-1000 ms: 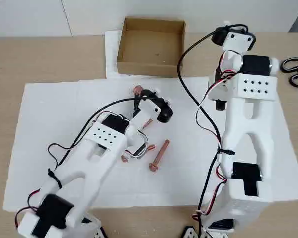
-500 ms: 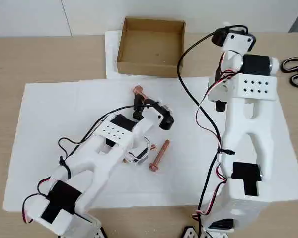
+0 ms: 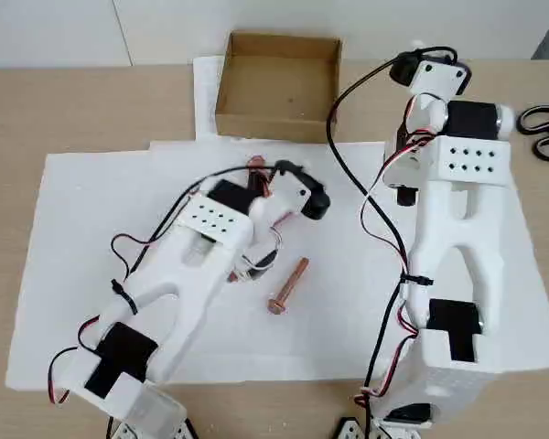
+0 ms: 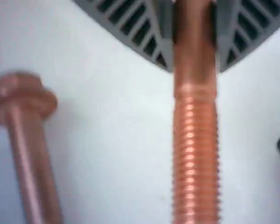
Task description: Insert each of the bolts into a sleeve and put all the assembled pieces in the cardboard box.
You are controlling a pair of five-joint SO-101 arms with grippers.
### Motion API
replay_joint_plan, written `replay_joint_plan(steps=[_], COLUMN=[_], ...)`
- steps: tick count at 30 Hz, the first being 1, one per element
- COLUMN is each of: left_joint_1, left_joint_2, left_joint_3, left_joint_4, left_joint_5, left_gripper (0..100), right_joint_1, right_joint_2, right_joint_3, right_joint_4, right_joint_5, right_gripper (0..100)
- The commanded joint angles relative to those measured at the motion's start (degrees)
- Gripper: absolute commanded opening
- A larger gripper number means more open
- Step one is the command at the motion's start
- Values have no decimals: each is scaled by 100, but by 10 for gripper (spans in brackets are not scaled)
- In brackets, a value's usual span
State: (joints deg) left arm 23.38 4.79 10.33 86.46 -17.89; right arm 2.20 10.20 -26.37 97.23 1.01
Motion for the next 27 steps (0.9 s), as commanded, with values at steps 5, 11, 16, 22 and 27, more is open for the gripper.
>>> replay_joint_plan(steps=[5, 11, 16, 22, 27], left_joint_1=[-580, -1503, -2066, -2646, -2804], left_joint_2=[-53, 18, 149, 905, 1582], left_joint_3=[-1349, -1341, -1341, -1358, -1367], left_joint_4=[1398, 1398, 1389, 826, 105], left_joint_5=[-2927, -5829, -7015, -7780, -7807], left_gripper=[6, 6, 6, 6, 8], right_joint_1=[48, 101, 119, 110, 101], right_joint_2=[-338, -338, -338, -391, -391], right_joint_3=[-281, -281, -281, -290, -290], right_joint_4=[-13, 22, -13, -13, -13], right_joint_5=[62, 62, 62, 62, 70], right_gripper=[4, 4, 4, 4, 4])
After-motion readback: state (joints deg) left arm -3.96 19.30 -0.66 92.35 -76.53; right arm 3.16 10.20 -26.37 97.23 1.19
